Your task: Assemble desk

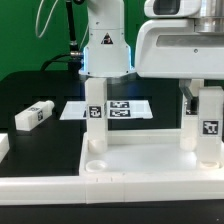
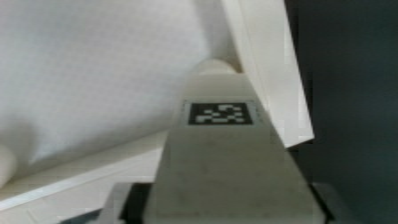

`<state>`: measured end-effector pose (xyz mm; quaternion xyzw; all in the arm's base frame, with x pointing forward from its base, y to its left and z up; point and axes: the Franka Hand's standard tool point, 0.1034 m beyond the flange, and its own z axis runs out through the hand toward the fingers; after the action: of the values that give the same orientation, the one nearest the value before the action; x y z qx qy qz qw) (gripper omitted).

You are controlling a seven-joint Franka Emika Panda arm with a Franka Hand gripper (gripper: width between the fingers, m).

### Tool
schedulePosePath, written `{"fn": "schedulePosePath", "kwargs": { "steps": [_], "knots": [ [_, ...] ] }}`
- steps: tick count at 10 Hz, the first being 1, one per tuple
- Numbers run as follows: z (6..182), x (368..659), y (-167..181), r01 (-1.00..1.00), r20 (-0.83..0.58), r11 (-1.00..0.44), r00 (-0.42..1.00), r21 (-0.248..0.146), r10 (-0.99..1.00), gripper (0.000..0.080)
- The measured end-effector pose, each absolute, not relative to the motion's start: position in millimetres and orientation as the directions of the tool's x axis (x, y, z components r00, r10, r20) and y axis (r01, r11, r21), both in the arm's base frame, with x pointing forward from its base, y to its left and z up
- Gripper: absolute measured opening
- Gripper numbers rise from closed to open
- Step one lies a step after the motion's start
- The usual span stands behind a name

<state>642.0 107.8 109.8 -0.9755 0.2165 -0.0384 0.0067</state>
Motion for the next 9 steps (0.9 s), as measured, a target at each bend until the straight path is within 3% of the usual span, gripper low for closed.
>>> {"fn": "schedulePosePath", "kwargs": {
  "steps": [3, 6, 9],
  "knots": [
    [109.4, 641.7, 107.9, -0.581, 0.065, -0.813, 0.810, -0.042, -0.583, 0.0288],
    [107.3, 642.2, 108.3, -0.915, 0.020, -0.398, 0.397, -0.072, -0.917, 0.0288],
    [106.7, 640.4, 113.1, -0.994, -0.022, 0.042, -0.040, -0.098, -0.999, 0.0291]
  ]
}}
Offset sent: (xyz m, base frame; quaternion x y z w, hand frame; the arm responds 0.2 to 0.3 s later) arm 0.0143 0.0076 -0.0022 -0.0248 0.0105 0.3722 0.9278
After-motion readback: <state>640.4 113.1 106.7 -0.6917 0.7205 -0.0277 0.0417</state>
